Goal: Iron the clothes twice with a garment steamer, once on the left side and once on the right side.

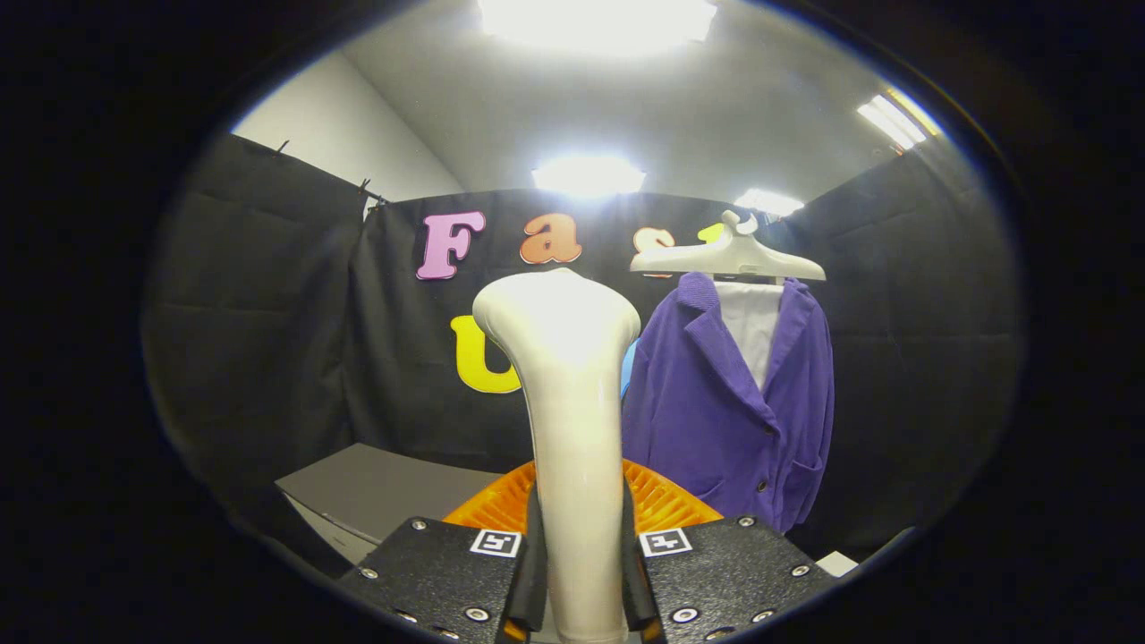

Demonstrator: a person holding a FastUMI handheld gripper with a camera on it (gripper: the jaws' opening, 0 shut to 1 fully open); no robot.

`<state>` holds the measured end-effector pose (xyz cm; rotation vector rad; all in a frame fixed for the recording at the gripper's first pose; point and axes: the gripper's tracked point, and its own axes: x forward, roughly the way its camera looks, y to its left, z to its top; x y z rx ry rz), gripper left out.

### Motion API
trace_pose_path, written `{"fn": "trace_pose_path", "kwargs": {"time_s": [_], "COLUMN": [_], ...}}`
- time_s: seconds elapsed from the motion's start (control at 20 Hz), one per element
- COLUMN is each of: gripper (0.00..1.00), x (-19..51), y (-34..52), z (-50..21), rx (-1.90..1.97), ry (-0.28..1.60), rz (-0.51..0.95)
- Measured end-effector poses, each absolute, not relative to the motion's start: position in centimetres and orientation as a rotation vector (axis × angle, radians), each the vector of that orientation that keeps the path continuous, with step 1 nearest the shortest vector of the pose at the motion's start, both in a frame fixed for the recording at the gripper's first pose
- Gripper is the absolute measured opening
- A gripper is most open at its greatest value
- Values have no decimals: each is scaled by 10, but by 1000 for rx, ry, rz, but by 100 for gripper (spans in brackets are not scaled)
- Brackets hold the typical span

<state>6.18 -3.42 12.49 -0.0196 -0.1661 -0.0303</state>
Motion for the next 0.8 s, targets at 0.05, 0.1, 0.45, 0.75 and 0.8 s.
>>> {"fn": "trace_pose_path", "kwargs": {"time_s": [0.05, 0.1, 0.45, 0.75, 0.8], "gripper": [33, 33, 33, 33, 33], "x": [62, 62, 79, 114, 120], "y": [-44, -52, -98, -118, -119], "z": [126, 128, 141, 150, 153], "rx": [-25, -19, 24, 23, 23], "ry": [-174, -179, -207, -232, -236], "rz": [-44, -52, -126, -211, -222]}}
